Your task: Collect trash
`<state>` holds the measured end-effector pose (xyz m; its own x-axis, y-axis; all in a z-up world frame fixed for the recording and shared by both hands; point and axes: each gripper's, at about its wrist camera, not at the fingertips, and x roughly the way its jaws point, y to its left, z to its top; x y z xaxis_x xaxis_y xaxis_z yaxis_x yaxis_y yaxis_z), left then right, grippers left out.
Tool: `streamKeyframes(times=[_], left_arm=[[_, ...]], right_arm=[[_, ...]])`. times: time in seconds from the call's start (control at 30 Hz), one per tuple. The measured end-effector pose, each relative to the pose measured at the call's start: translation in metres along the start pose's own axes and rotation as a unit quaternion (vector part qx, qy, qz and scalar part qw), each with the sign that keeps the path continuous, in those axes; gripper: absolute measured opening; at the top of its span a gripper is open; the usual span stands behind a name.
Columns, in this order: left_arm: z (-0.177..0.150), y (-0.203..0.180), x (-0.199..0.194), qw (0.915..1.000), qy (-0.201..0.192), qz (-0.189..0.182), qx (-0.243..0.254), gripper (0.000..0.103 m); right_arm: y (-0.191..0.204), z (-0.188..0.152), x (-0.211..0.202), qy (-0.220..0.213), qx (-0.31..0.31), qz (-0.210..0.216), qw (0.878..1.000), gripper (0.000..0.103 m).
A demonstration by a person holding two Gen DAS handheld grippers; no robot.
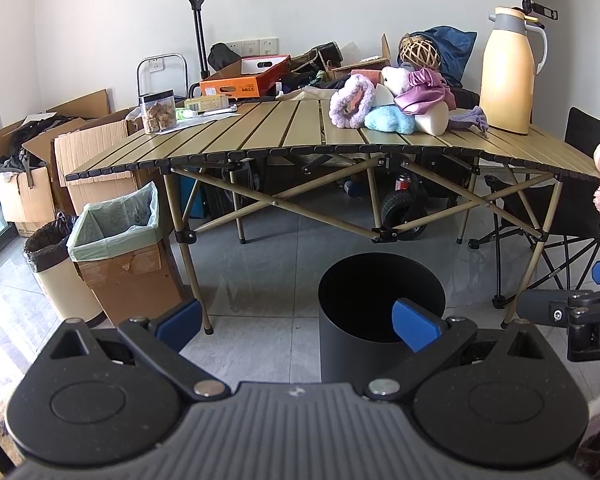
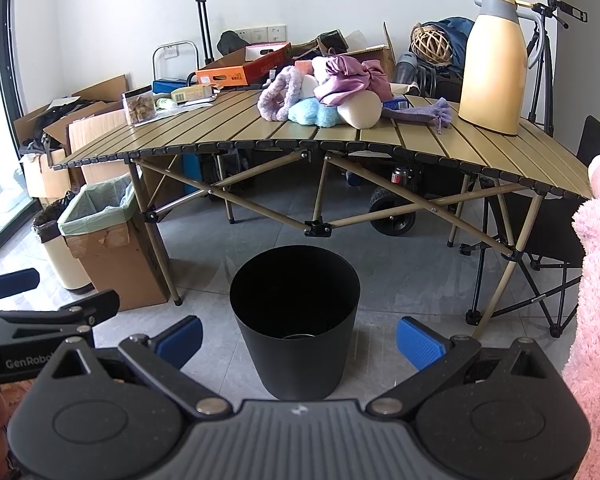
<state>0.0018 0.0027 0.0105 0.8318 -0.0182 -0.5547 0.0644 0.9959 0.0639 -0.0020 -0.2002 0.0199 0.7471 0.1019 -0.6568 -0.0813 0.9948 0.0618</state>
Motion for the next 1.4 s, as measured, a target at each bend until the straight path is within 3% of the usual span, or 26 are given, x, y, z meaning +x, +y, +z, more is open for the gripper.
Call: streamKeyframes(times=[1.4], left_arm=[[0.000,-0.013,-0.006,1.0000,-0.006,-0.003,0.001,0.103]], right_arm=[[0.002,0.001,-0.001,-0.003,0.000,0.001,1.000,0.103]])
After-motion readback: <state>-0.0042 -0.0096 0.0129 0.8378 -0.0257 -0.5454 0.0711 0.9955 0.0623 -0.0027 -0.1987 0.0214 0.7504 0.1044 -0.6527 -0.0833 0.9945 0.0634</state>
